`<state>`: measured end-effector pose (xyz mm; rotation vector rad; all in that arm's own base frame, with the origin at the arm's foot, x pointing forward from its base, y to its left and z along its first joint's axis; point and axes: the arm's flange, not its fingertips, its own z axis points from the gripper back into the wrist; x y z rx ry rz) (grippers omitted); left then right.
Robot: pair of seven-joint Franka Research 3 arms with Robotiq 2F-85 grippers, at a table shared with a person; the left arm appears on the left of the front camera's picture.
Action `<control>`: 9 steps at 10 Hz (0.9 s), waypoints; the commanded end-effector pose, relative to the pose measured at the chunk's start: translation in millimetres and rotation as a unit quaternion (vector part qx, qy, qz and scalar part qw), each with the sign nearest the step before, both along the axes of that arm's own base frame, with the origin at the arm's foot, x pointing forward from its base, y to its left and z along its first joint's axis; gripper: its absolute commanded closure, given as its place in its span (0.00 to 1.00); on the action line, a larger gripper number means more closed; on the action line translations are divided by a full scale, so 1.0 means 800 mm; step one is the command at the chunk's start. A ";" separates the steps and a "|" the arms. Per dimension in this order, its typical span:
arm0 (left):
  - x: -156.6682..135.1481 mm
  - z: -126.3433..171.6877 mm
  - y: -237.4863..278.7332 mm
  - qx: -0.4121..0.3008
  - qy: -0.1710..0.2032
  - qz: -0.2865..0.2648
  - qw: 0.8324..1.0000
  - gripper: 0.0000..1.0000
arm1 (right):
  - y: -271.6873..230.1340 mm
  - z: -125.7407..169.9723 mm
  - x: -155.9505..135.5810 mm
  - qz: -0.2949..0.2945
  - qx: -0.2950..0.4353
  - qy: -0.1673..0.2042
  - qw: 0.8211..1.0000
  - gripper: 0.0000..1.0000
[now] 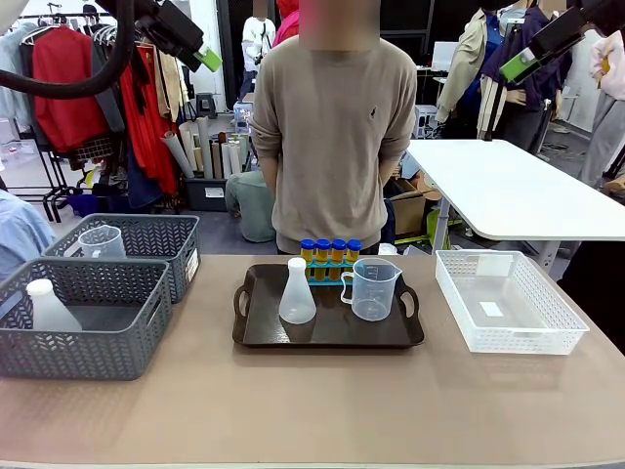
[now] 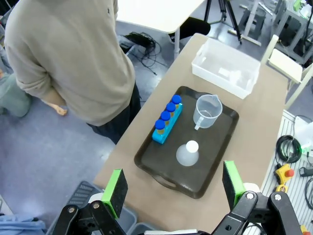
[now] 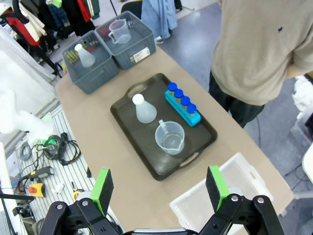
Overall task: Prepare the laboratory tools.
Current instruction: Pick up one Small flask and place it on the Handle tray.
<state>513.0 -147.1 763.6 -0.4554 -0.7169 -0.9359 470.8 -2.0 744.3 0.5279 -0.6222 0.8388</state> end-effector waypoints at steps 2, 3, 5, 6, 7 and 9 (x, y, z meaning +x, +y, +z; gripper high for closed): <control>-0.002 0.002 0.001 -0.002 0.003 0.002 1.000 0.00 | 0.001 0.002 -0.002 -0.001 0.000 -0.002 1.000 0.00; -0.002 0.002 0.001 -0.002 0.003 0.002 1.000 0.00 | 0.001 0.002 -0.002 -0.001 0.000 -0.002 1.000 0.00; -0.002 0.002 0.001 -0.002 0.003 0.002 1.000 0.00 | 0.001 0.002 -0.002 -0.001 0.000 -0.002 1.000 0.00; -0.002 0.002 0.001 -0.002 0.003 0.002 1.000 0.00 | 0.001 0.002 -0.002 -0.001 0.000 -0.002 1.000 0.00; -0.002 0.002 0.001 -0.002 0.003 0.002 1.000 0.00 | 0.001 0.002 -0.002 -0.001 0.000 -0.002 1.000 0.00; -0.002 0.002 0.001 -0.002 0.003 0.002 1.000 0.00 | 0.001 0.002 -0.002 -0.001 0.000 -0.002 1.000 0.00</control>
